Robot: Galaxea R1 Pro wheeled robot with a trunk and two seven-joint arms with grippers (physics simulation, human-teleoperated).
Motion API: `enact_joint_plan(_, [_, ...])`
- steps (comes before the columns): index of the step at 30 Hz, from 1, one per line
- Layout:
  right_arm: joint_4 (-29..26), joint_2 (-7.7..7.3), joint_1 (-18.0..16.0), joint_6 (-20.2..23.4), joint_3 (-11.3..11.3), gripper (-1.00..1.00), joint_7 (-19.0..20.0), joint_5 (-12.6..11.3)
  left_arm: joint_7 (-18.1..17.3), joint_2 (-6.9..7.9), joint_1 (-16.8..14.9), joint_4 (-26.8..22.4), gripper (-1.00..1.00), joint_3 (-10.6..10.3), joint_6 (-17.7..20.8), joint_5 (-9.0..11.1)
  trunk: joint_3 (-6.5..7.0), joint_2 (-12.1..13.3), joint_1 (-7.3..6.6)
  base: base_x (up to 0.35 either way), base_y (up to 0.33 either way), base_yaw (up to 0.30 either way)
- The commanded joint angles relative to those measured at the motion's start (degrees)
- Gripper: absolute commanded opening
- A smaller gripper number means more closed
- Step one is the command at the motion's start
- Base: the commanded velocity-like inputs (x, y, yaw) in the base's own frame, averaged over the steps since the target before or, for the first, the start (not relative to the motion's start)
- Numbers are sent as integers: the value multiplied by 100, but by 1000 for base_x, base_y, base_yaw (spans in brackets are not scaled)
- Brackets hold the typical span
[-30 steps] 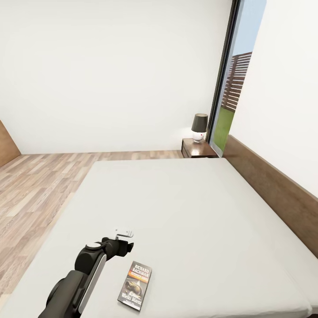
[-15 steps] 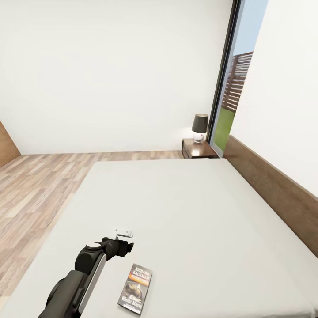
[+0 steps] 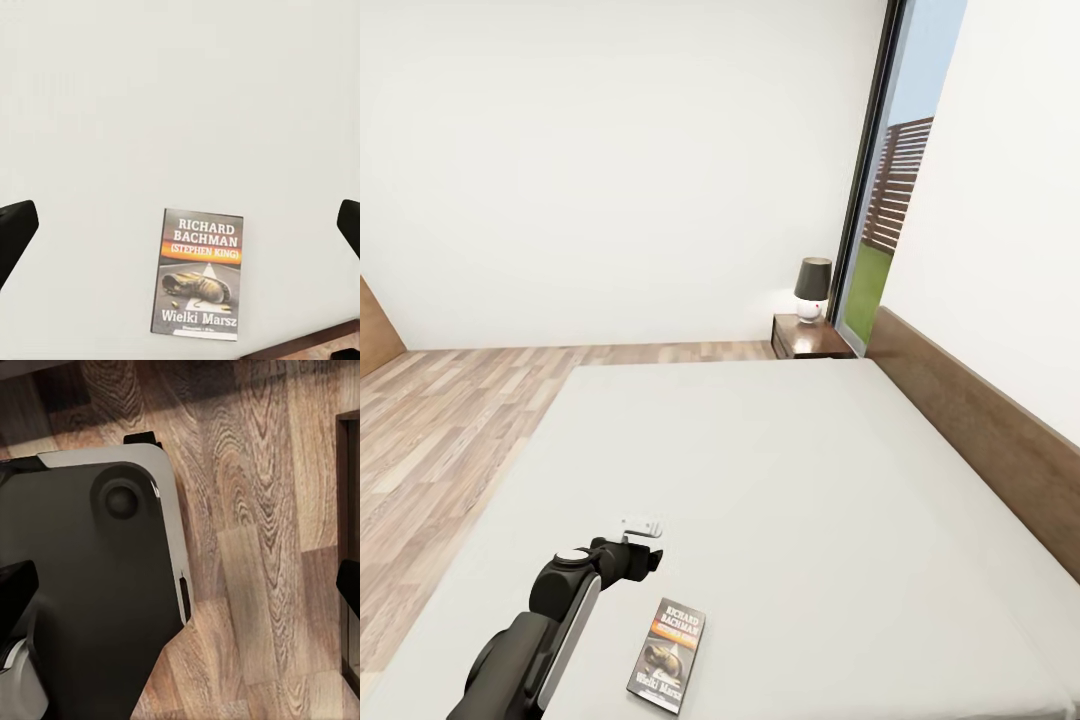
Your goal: In the bedroom, move the book from the bed onto either nightstand, and place the two sandals side by side next to the bed.
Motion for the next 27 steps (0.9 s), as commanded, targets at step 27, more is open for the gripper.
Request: enact_joint_plan(27, [25, 229, -9, -41, -47, 100, 20, 87, -526, 50, -28, 135, 100, 79, -109, 69, -12, -12, 3, 1, 0, 0])
